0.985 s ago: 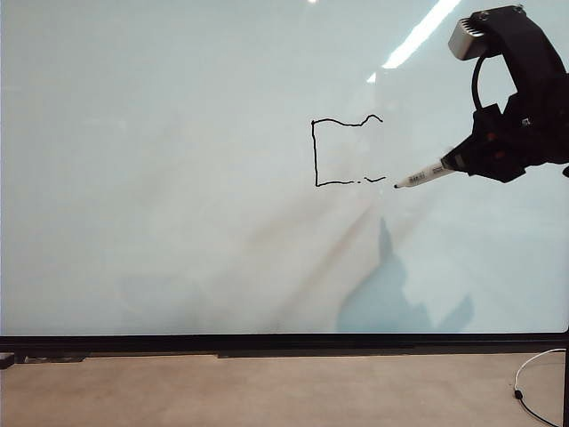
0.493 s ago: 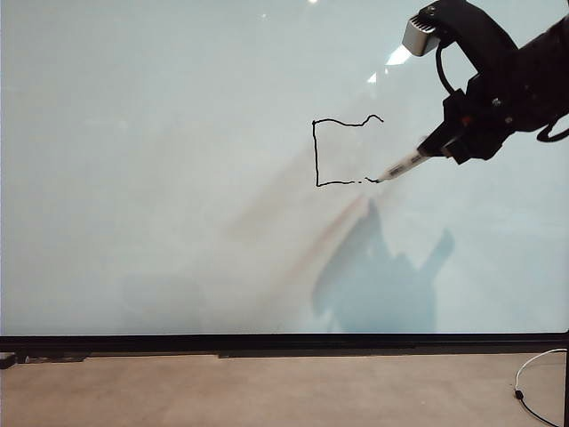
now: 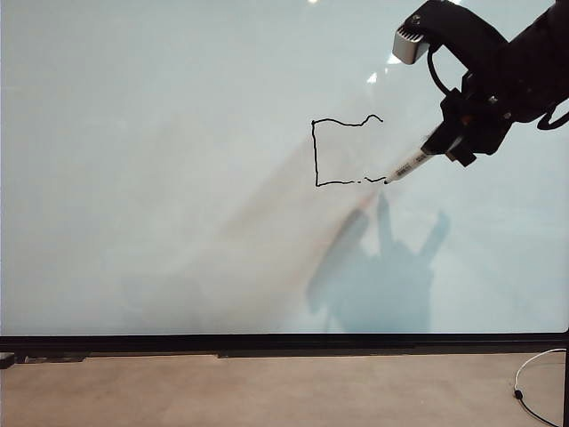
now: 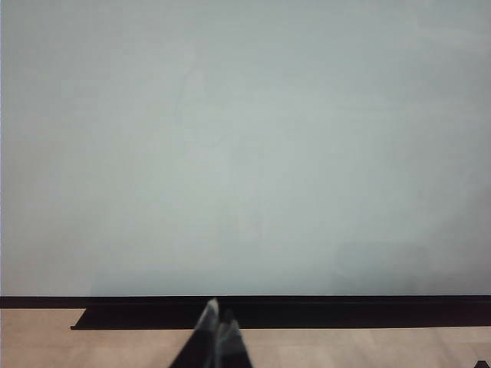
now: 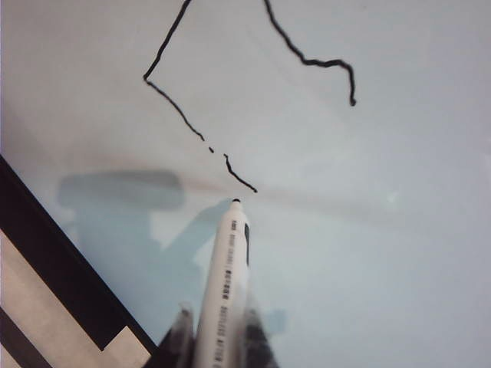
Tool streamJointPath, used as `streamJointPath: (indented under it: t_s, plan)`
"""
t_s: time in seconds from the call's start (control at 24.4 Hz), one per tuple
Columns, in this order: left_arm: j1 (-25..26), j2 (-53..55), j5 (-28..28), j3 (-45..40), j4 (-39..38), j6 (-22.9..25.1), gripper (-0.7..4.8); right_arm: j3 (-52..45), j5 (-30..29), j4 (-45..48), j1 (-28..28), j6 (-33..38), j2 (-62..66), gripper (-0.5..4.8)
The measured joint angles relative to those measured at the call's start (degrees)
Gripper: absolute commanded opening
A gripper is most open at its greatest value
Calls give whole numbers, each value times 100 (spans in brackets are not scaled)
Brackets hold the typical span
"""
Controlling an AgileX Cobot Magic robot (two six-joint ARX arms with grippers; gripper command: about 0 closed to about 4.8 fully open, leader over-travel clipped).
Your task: Pick up the pen on the shelf to the right of the whiteboard and draw a rectangle.
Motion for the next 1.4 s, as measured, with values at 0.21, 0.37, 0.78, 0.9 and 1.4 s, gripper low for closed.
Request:
streamJointPath:
  t_s: [0.21,0.37,0.78,0.9,1.4]
  plan:
    - [0,0,-2,0,2,2,-5,61,63,-24,0,-46,2,-5]
    - [0,-2,0,0,2,2,-4,61,111,-26,0,-59,9,-5]
    - [0,-2,0,0,2,0,-4,61,122,57,0,-70,31,-5]
    - [0,-2,0,0,2,0,-5,61,118,131,-9,-68,114,-5]
    - [0,-2,0,0,2,0,-4,149,57,146,-13,-63,295,-5]
